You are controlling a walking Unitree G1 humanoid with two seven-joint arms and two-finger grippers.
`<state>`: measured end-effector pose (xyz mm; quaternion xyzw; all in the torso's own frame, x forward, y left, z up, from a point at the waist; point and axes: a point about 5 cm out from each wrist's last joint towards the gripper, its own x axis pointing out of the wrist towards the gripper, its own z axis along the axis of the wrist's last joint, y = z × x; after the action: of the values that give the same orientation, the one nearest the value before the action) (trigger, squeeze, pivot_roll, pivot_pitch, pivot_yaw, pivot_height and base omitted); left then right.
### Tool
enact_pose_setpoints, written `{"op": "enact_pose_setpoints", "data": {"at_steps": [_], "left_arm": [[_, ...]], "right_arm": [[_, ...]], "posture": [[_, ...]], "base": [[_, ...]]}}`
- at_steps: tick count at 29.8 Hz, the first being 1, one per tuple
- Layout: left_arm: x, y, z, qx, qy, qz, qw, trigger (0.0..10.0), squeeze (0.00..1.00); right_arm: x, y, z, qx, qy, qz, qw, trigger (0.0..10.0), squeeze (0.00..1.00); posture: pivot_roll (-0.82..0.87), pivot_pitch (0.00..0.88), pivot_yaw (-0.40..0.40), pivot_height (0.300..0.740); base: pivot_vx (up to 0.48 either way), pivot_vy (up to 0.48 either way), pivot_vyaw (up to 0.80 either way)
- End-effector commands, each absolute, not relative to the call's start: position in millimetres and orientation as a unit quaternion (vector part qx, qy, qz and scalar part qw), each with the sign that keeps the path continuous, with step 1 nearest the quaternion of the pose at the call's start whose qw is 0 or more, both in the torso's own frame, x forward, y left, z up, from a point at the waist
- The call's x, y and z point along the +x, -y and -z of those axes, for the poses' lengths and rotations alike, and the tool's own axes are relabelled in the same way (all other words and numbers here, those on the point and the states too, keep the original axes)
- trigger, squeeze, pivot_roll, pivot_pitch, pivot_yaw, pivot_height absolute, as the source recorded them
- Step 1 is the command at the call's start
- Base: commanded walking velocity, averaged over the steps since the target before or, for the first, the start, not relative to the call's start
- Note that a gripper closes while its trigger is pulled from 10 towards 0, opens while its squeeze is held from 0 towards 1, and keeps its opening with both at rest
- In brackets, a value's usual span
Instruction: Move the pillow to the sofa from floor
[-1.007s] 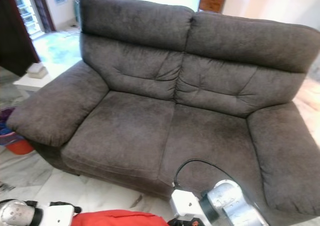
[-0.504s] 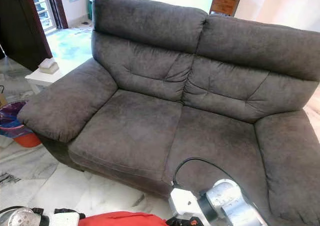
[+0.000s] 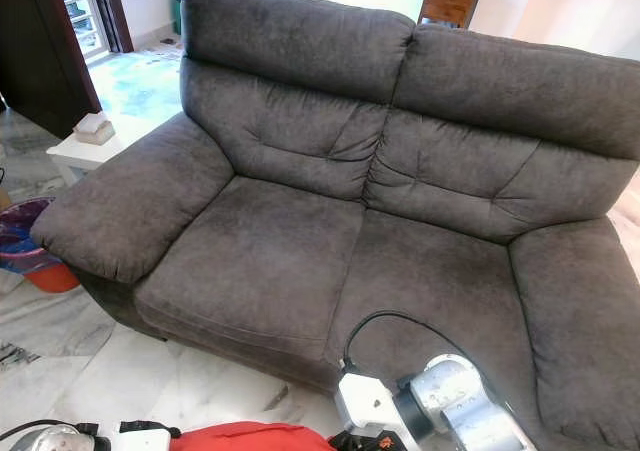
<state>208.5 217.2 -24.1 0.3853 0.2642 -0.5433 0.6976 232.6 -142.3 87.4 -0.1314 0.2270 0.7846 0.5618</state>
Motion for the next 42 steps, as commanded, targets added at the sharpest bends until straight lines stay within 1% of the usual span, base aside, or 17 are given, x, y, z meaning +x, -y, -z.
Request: {"op": "enact_pose_setpoints", "data": {"at_steps": [1,5,11,15,27,31,37,42], "left_arm": [[202.0,-214.4,30.3,0.373,-0.274,0.546,0.698,0.0,0.0],[201.5,-213.3,30.7,0.366,-0.271,0.54,0.708,0.0,0.0],[200.4,-214.6,31.5,0.369,-0.272,0.539,0.706,0.0,0.0],[201.8,-214.9,31.0,0.368,-0.271,0.533,0.712,0.0,0.0],[201.3,-212.2,30.7,0.363,-0.266,0.538,0.712,0.0,0.0],[198.8,-210.9,31.3,0.36,-0.265,0.549,0.706,0.0,0.0],[199.2,-212.7,30.7,0.361,-0.266,0.546,0.708,0.0,0.0],[196.2,-212.2,31.5,0.354,-0.266,0.55,0.708,0.0,0.0]], "right_arm": [[235.6,132.9,-107.9,-0.126,-0.168,-0.804,0.556,10.0,0.0],[234.8,133.9,-108.4,-0.124,-0.169,-0.804,0.557,10.0,0.0],[236.2,133.6,-108.7,-0.125,-0.169,-0.802,0.559,10.0,0.0],[237.0,133.1,-107.9,-0.124,-0.169,-0.8,0.562,10.0,0.0],[236.4,135.7,-104.4,-0.123,-0.176,-0.794,0.568,10.0,0.0],[237.6,135.3,-103.1,-0.122,-0.177,-0.791,0.573,10.0,0.0],[238.3,133.6,-102.4,-0.12,-0.175,-0.789,0.576,10.0,0.0],[241.3,132.3,-99.8,-0.121,-0.173,-0.78,0.589,10.0,0.0]], "posture": [[0.15,0.096,-0.1,0.74],[0.15,0.098,-0.101,0.74],[0.15,0.098,-0.102,0.74],[0.16,0.098,-0.103,0.74],[0.16,0.099,-0.101,0.74],[0.16,0.101,-0.096,0.74],[0.17,0.101,-0.091,0.74],[0.17,0.101,-0.083,0.74]], "base": [[0.0,0.0,0.0],[0.0,0.0,0.0],[0.0,0.0,0.0],[0.0,0.0,0.0],[0.0,0.0,0.0],[0.0,0.0,0.0],[0.0,0.0,0.0],[0.0,0.0,0.0]]}}
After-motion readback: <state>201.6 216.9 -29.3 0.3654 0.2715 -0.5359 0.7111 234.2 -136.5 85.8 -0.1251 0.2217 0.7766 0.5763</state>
